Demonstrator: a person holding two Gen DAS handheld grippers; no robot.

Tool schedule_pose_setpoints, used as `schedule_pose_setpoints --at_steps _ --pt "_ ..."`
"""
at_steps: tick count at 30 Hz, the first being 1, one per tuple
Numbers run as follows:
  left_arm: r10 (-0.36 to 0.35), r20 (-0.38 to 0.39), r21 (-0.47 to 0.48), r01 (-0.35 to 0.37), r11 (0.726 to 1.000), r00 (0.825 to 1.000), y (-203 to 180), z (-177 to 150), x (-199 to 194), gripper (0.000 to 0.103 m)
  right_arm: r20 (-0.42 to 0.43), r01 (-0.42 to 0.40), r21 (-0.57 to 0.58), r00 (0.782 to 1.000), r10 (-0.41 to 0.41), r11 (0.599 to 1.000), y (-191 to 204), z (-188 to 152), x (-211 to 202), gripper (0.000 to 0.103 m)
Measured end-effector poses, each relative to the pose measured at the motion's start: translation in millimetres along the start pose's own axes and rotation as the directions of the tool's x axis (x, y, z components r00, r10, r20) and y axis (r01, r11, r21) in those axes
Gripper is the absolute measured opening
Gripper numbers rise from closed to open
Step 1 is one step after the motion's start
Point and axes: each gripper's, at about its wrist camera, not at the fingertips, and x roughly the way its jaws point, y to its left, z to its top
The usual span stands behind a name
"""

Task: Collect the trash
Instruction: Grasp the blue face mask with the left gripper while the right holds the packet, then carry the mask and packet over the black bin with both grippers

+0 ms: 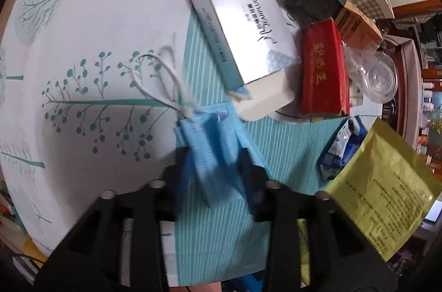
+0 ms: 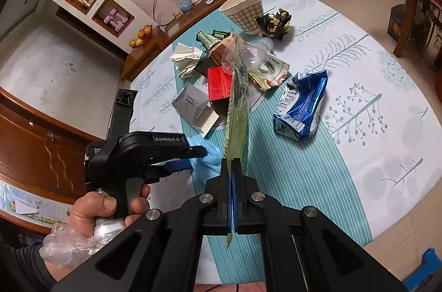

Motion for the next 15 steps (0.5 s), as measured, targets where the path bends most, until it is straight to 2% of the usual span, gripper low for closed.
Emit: schedule_pose_setpoints --at_steps 4,10,15 --pt "-0.024 -0.009 0.03 0.024 0.999 1.0 1.1 -12.7 -1.1 0.007 -0.018 -0.012 0.003 1.0 0.012 1.0 -1.1 -4.0 0.5 0.001" --pt "-0.005 0.05 0.134 -0.002 0.991 0.999 -4.9 -39.2 -18.5 0.004 -0.049 -0.04 -0.003 0.998 0.04 0.999 -1.3 -12.6 -4.5 0.001" --pt "-0.005 0.107 0.206 -0.018 0.978 0.994 -16.5 -81.2 -44.8 0.004 -0.065 -0.086 -0.027 0.994 0.084 0.996 -3.0 -21.9 -23.3 0.001"
